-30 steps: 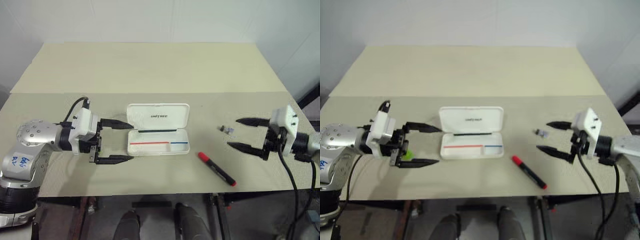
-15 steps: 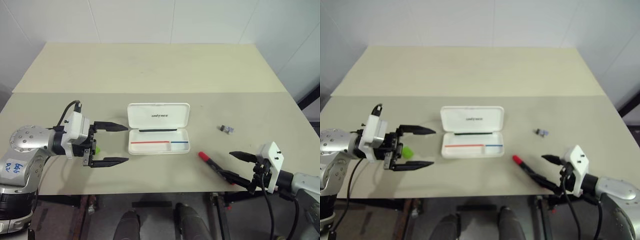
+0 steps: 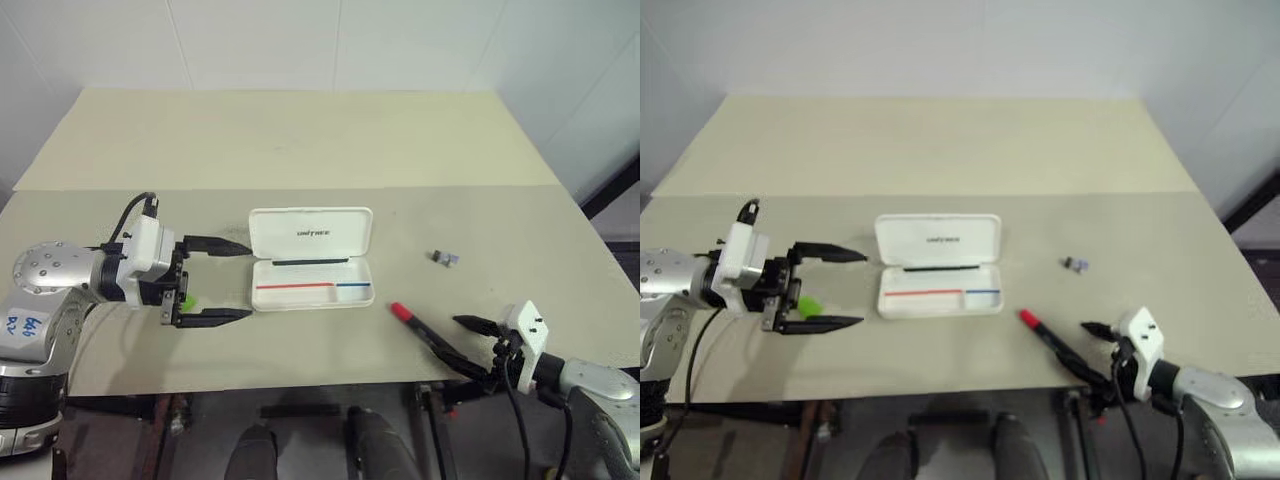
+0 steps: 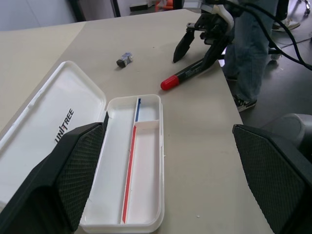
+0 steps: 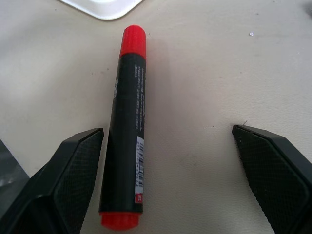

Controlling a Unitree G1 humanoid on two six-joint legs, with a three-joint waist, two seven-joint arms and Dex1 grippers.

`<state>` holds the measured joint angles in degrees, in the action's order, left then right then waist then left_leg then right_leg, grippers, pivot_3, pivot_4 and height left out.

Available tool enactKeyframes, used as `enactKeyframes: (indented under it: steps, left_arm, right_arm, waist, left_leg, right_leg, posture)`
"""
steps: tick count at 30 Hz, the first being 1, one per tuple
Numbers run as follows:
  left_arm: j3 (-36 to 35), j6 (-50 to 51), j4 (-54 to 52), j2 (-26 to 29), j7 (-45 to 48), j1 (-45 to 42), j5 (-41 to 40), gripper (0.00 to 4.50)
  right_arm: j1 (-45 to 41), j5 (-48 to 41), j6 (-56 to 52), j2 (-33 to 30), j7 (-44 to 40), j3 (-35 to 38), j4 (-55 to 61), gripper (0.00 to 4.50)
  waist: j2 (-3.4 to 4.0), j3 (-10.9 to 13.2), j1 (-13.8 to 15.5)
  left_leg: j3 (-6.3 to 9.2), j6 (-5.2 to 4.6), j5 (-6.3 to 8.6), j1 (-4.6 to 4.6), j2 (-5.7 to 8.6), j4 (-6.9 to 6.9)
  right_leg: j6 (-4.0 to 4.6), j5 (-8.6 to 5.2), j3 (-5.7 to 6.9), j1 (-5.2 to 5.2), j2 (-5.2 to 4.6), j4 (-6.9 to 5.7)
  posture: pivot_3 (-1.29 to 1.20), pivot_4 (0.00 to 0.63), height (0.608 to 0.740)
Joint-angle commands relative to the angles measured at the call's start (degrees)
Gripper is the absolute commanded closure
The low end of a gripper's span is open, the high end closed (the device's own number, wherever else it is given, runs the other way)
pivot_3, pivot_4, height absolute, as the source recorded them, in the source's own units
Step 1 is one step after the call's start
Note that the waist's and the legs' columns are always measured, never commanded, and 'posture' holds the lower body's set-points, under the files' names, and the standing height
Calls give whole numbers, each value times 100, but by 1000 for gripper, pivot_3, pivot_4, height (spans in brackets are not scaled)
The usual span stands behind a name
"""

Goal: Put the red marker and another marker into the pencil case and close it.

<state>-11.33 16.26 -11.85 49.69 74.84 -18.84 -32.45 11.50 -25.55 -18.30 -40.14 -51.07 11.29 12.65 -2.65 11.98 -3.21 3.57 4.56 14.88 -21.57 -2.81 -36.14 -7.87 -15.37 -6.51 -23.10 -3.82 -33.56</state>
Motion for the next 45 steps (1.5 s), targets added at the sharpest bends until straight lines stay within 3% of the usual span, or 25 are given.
enactKeyframes:
  steps: [1, 11, 12, 20, 26, 31, 38, 45]
  left_arm:
    - [-162, -138, 92, 129, 48, -63, -13, 0]
    - [-186, -416, 350, 222, 86, -89, 53, 0]
    - [-183, -450, 374, 219, 88, -92, 67, 0]
    - [-257, -687, 565, 251, 95, -50, 140, 0]
    - [-544, -1097, 886, 344, 93, 138, 308, 0]
    - [-713, -1215, 944, 357, 6, 276, 305, 0]
    - [-821, -1236, 745, 238, -240, 577, 290, 0]
    - [-714, -1248, 676, 125, -414, 518, 290, 0]
  right_arm:
    - [63, 289, 90, 114, 25, -284, -386, 428]
    - [-3, 420, 270, 458, 159, -613, -54, 3772]
    - [-32, 432, 271, 468, 160, -622, -28, 3851]
    - [-520, 422, 395, 309, -36, -548, 76, 3847]
    - [-1891, 380, 988, -517, -1189, -498, -203, 3847]
    - [-2774, 358, 980, -547, -1594, -847, -369, 3847]
    - [-4334, 842, 1322, 261, -2167, -2120, -1201, 3847]
    - [-5347, 1387, 2079, 1126, -2318, -2696, -2551, 3847]
  waist:
    - [-7, -4, -20]
    - [-34, -22, -71]
    - [-35, -22, -87]
    - [-29, -18, -180]
    - [45, 27, -157]
    - [43, 26, -92]
    - [57, 35, -135]
    - [64, 39, -139]
  left_leg:
    - [0, 4, 3, 22, -1, 3]
    - [-11, 23, 52, 38, -47, 21]
    - [-13, 25, 56, 40, -59, 21]
    - [-14, 30, 61, 60, -100, 19]
    - [-55, 32, 62, 45, -97, 6]
    - [-64, 19, 70, 27, -99, 21]
    - [-73, 22, 89, 25, -99, 22]
    - [-74, 26, 92, 24, -98, 19]
  right_leg:
    - [0, 0, 0, 23, 0, 9]
    - [16, -16, 7, 47, 34, 52]
    - [15, -19, 7, 44, 44, 44]
    - [41, -37, -2, 26, 94, -4]
    - [46, -30, -45, 0, 91, -3]
    - [26, -43, -54, -46, 96, -40]
    - [-47, -37, -59, -62, 96, -67]
    - [-57, -37, -59, -67, 95, -82]
  posture:
    - [0, 150, 740]
    - [0, 150, 740]
    - [0, 150, 740]
    - [0, 150, 740]
    - [0, 150, 740]
    - [0, 150, 740]
    - [0, 150, 740]
    - [0, 150, 740]
